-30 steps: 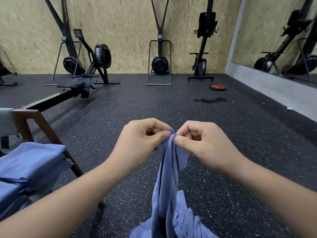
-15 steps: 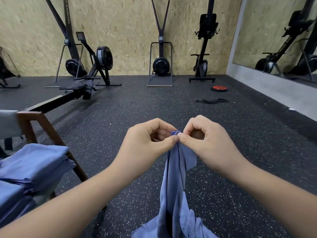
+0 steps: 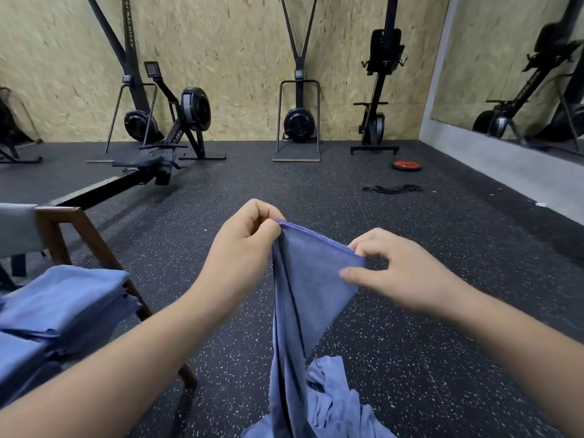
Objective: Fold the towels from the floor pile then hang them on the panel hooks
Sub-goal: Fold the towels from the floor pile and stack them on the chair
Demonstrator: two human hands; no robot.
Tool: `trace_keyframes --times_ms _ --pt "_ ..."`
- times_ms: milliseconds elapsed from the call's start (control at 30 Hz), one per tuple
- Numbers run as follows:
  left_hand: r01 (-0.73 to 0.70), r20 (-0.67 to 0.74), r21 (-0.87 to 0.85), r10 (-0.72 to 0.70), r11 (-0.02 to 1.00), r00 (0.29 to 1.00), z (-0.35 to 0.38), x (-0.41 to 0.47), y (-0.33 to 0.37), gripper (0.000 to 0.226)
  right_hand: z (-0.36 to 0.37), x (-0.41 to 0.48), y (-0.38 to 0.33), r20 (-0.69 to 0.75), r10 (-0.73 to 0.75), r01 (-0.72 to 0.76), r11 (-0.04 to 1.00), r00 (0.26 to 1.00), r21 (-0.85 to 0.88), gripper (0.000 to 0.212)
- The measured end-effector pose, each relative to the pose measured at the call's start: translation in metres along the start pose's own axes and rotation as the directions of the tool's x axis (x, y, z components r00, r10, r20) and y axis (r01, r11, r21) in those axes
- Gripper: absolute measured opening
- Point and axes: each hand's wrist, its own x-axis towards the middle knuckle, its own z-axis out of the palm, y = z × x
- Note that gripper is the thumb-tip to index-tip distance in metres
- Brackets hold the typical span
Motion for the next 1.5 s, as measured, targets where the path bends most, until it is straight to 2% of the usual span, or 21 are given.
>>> trace_keyframes --times_ms 133,267,367,467,533,600,700,733,833,967,1200,1433,1500 --pt "-0.124 0.018 0.101 0.123 0.987 0.992 -0.006 0.003 -0.006 0.021 -0.009 0.000 0.002 -0.212 -0.030 0.051 0.994 0.977 0.096 0.034" --pt "-0.220 0.029 0.093 0.219 0.971 0.975 -0.007 0.006 -0.010 0.019 -0.016 -0.003 -0.005 -0.297 -0.032 0.098 0.973 0.954 0.211 0.029" --pt "-0.221 0.092 0.061 0.215 0.973 0.972 -0.005 0.004 -0.008 0.018 -0.015 -0.005 -0.010 -0.248 -0.023 0.079 0.973 0.968 0.219 0.022" --pt "-0.200 0.197 0.047 0.188 0.979 0.962 0.003 -0.003 -0.008 0.016 -0.011 -0.011 -0.016 -0.117 -0.095 0.105 0.991 0.989 0.083 0.062" --pt "-0.192 0.251 0.028 0.179 0.981 0.951 0.010 -0.009 -0.007 0.014 -0.006 -0.012 -0.018 -0.016 -0.135 0.136 0.990 0.991 0.042 0.072" --pt "-0.184 0.290 0.001 0.176 0.983 0.941 0.016 -0.012 -0.007 0.012 0.000 -0.010 -0.017 0.046 -0.144 0.140 0.987 0.989 0.075 0.058" --pt "-0.173 0.303 -0.080 0.189 0.982 0.934 0.021 -0.014 -0.008 0.010 0.003 -0.007 -0.014 0.038 -0.191 0.185 0.975 0.981 0.123 0.015" --pt "-0.162 0.303 -0.110 0.188 0.981 0.934 0.021 -0.014 -0.008 0.010 0.002 -0.007 -0.013 0.027 -0.207 0.201 0.970 0.978 0.138 0.007" --pt "-0.099 0.347 -0.136 0.141 0.986 0.927 0.021 -0.015 -0.013 0.010 -0.001 -0.006 -0.011 -0.023 -0.239 0.240 0.958 0.971 0.154 0.013" --pt "-0.026 0.465 -0.146 0.092 0.989 0.880 0.023 -0.021 -0.023 0.015 -0.009 -0.007 -0.008 -0.080 -0.250 0.260 0.949 0.965 0.175 0.011" --pt "-0.098 0.350 -0.171 0.154 0.980 0.924 0.032 -0.024 -0.023 0.019 -0.013 -0.006 -0.004 -0.140 -0.235 0.254 0.957 0.962 0.139 0.008" --pt "-0.072 0.466 -0.174 0.146 0.982 0.872 0.042 -0.031 -0.028 0.013 -0.013 -0.005 -0.002 -0.112 -0.245 0.261 0.951 0.963 0.166 0.007" --pt "-0.186 0.443 -0.064 0.195 0.980 0.875 0.043 -0.031 -0.032 0.005 -0.014 -0.006 -0.002 -0.121 -0.252 0.272 0.943 0.960 0.192 0.006"
